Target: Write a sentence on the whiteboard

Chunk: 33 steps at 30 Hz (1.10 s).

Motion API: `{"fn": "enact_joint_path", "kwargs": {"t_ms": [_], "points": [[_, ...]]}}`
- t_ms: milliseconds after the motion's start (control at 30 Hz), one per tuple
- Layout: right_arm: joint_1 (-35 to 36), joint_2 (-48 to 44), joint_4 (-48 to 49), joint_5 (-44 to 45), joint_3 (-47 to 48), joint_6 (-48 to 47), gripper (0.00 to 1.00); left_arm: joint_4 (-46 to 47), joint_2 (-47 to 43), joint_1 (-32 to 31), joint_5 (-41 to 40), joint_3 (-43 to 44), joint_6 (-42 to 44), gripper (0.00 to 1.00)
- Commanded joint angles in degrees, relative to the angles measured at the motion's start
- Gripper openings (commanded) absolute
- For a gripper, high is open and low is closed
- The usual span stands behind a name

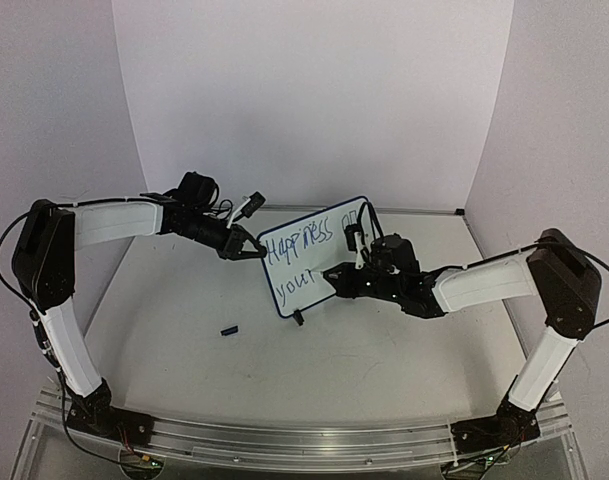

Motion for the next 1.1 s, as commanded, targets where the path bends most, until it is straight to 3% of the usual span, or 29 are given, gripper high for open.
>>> {"fn": "enact_joint_path", "kwargs": {"t_ms": [0,633,867,1067], "points": [[-0.3,0.0,2.4,3.7,0.5,0.7,0.00,-5.1,0.9,-1.6,-5.1,-0.4,4.0,0.00],[-0.4,-0.7,2.4,4.4,-0.5,1.3,0.00,-5.1,0.6,-1.6,-5.1,-0.5,3.8,0.00],[-0.7,-5.4,2.5,-0.1,-1.6,-1.3,0.00,-5.0,0.6,-1.6,-5.2,-0.5,3.9,0.00],[-5.2,-8.5,2.5,-8.5,-4.2,-1.1,0.00,-5.0,0.3,-1.6,-5.2,-0.6,3.8,0.00]]}}
